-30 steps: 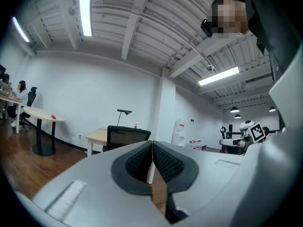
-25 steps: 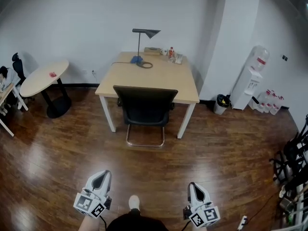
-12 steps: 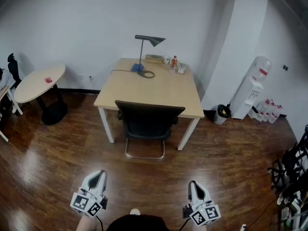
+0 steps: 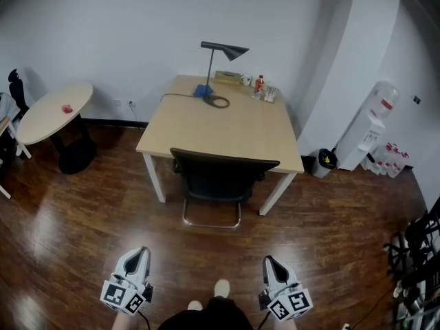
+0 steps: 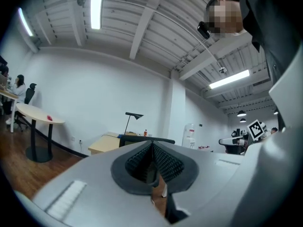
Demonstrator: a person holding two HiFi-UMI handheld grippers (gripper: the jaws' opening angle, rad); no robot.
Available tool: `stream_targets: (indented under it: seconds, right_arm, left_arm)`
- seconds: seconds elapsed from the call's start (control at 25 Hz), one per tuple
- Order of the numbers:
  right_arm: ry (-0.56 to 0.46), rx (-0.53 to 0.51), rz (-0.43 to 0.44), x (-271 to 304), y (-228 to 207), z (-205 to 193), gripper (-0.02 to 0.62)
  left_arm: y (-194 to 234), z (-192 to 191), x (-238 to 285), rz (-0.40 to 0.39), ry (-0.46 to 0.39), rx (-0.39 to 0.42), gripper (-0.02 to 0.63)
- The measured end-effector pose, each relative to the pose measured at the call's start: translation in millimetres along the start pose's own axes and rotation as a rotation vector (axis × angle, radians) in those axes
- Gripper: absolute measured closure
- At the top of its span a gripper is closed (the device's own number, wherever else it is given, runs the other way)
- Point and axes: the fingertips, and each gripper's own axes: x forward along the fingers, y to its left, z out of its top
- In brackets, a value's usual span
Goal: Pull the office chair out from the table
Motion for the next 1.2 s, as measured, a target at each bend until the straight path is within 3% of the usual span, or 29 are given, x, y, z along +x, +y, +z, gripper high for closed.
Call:
stream_targets:
  seconds: [0.12,0.32,0.52,1.2]
  right_arm:
    - [0.003,-0.012,0.011,21,-17,-2,0.581]
    - [-0.029,-0.022,0.021,70,-59,16,0.581]
    - [-0.071,-0.05,0.052,112,-89,43,0.581]
    - [-0.028,-0.145,0.086,181,-183,67,0.581]
  left_arm:
    - [13,-9,17,0.031,0.012,-0.001,0.601]
    - [21,7,67,0.062,-0.021,0.033,0.601]
    - [15,17,118,0.049,-0.036,0.058,0.601]
    - [-4,29,246,0.027,-0.044,0.148,0.601]
